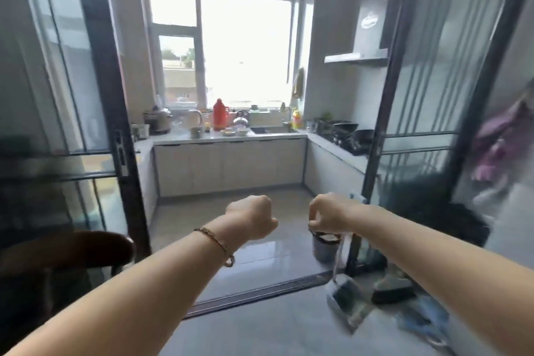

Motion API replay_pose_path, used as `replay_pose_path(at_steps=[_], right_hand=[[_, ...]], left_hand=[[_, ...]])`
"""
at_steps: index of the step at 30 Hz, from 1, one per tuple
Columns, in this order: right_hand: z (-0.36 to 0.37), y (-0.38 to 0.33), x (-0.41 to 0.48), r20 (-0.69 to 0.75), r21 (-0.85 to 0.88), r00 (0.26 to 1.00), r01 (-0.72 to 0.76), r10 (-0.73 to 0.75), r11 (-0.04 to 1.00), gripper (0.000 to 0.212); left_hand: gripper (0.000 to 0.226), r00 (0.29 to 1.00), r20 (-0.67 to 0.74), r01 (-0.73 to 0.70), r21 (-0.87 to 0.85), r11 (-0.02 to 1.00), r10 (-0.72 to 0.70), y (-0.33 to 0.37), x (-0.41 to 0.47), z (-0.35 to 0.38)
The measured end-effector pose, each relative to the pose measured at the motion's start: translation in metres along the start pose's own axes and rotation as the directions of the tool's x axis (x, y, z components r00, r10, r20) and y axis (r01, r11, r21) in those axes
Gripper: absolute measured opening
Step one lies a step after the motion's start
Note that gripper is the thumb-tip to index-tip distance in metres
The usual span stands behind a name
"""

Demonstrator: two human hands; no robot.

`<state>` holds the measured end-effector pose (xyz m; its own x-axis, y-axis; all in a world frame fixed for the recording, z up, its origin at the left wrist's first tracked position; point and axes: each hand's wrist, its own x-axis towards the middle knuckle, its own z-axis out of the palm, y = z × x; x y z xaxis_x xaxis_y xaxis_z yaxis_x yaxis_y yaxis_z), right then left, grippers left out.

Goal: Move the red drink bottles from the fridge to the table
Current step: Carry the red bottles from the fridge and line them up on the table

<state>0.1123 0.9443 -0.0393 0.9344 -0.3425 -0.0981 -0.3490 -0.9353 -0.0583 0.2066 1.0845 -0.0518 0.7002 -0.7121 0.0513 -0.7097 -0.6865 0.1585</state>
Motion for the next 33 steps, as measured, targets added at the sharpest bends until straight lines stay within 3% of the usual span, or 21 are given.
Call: replay_pose_path(at_steps=[8, 13, 17, 25, 33], right_hand=[[-0.069, 0.282, -0.06, -0.067, 0.086, 0.916, -0.39, 0.396, 0.917, 0.023], [-0.099, 0.407, -0.088, -0.127, 0.114, 0.781, -0.601, 0.612, 0.791, 0.014], [-0.118, 0.495, -0.098, -0.174, 0.137, 0.678, -0.702, 0.714, 0.699, 0.022], [-0.165, 0.662, -0.094, -0.242, 0.221, 0.402, -0.864, 0.883, 0.453, 0.018], [-0.192, 0.793, -0.105, -0.272, 0.257, 0.21, -0.924, 0.939, 0.282, 0.021]], left_hand=[[0.029, 0.923, -0.004, -0.383, -0.111, 0.917, 0.384, 0.277, 0.154, 0.007], [0.031, 0.808, -0.038, -0.589, -0.085, 0.803, 0.588, 0.418, 0.216, 0.012], [0.03, 0.695, -0.059, -0.717, 0.018, 0.697, 0.717, 0.52, 0.276, 0.018], [0.024, 0.477, -0.101, -0.879, -0.057, 0.473, 0.873, 0.694, 0.388, 0.006], [0.017, 0.302, -0.191, -0.953, -0.083, 0.292, 0.934, 0.85, 0.456, -0.002]])
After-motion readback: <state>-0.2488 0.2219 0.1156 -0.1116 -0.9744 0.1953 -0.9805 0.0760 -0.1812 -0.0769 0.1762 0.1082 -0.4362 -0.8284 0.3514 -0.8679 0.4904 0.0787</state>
